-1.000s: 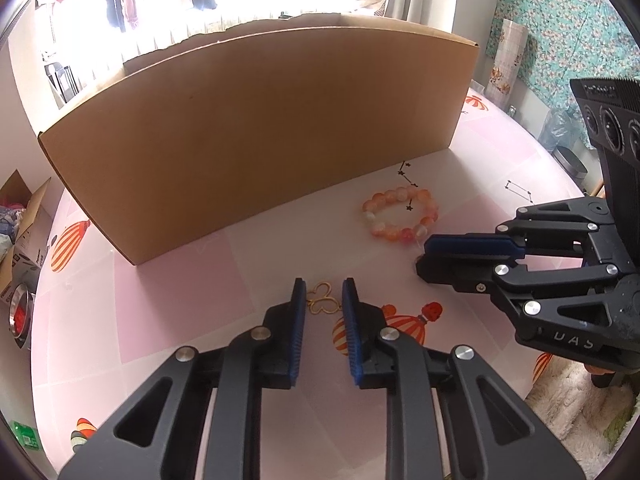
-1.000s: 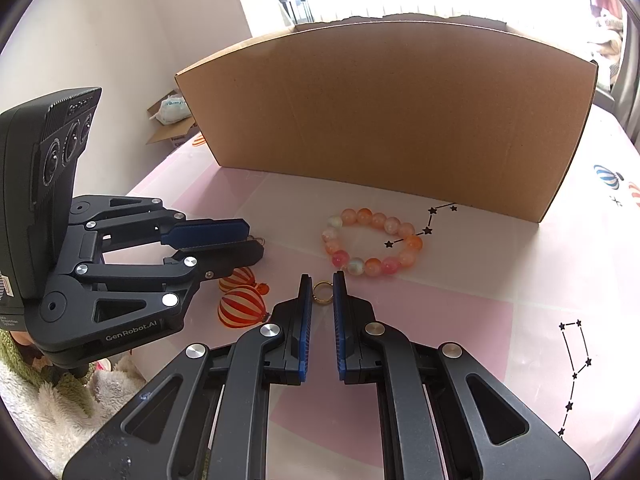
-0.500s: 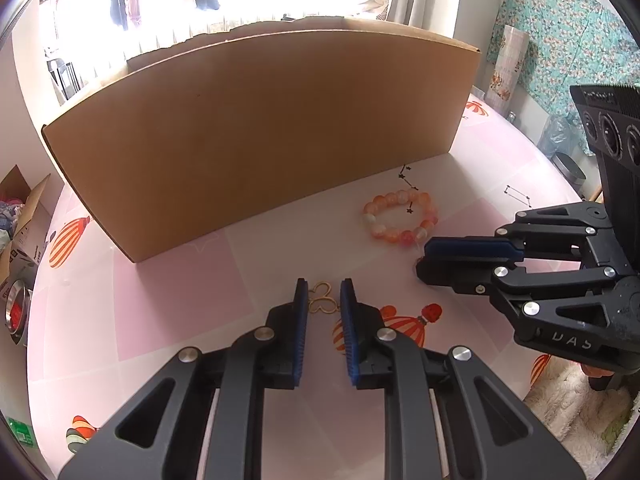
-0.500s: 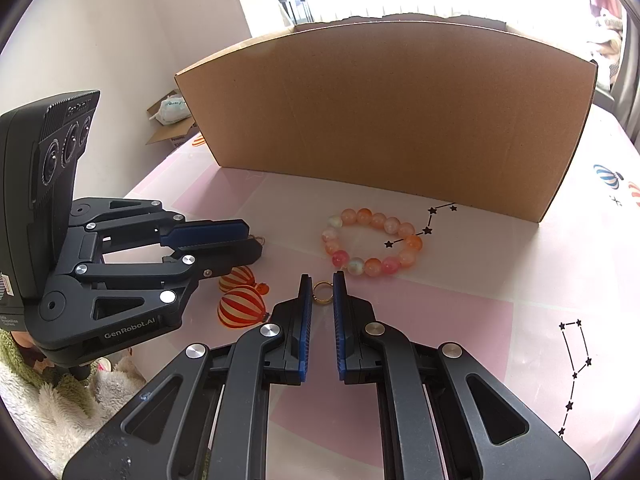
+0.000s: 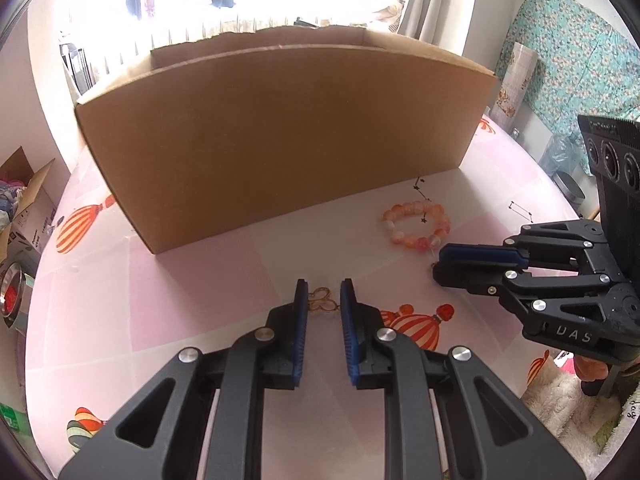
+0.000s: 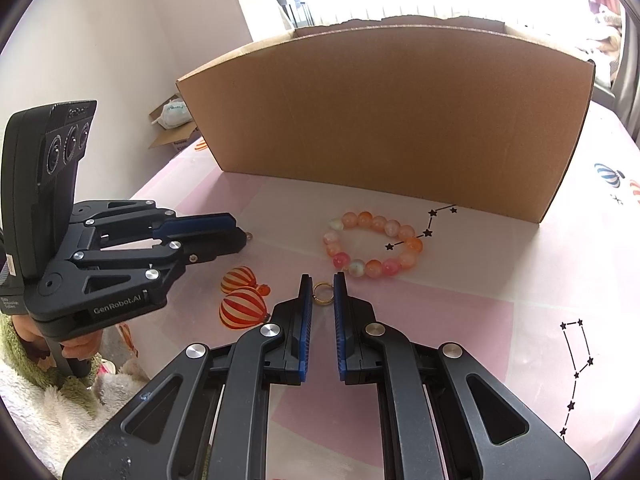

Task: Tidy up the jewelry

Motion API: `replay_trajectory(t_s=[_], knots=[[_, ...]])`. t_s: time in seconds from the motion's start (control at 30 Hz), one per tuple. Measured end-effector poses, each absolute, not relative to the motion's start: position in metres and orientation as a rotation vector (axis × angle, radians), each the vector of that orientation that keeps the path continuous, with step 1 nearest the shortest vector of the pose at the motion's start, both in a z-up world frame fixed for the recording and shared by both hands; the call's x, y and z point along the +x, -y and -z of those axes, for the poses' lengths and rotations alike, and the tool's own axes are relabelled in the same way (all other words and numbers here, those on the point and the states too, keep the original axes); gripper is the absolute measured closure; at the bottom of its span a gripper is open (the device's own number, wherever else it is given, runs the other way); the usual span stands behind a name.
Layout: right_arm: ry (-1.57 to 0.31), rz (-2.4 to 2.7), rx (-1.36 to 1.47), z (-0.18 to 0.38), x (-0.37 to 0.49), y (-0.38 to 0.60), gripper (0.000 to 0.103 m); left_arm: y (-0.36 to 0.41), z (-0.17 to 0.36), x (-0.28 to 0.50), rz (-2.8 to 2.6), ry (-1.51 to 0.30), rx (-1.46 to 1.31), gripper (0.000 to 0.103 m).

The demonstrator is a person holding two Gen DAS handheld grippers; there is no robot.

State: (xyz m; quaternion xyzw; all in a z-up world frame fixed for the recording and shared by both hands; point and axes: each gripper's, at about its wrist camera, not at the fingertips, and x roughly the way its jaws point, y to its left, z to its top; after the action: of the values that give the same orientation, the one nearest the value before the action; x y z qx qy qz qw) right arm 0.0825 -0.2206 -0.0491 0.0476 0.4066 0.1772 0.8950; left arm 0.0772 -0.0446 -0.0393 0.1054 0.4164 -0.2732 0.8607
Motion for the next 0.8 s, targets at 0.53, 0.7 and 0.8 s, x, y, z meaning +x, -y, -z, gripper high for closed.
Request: replay_trajectory(t_s=[0.53,0.7,0.8], knots=[[-0.839,-0.349,0.059,0.039,0.075,0.216,0.087,0.033,0.023,0.067,0.549,-0.822,0.217,0.088],[-0.849,-0.343,0.035,0.042,0.080,0.210,0.086,0.031,0.020,0.066,0.548,-0.814,0.218,0.088],[-0.861,-0.344,0.023,0.046,0.084,0.207,0.086,0.032,0.021,0.067,0.549,-0.817,0.220,0.088]])
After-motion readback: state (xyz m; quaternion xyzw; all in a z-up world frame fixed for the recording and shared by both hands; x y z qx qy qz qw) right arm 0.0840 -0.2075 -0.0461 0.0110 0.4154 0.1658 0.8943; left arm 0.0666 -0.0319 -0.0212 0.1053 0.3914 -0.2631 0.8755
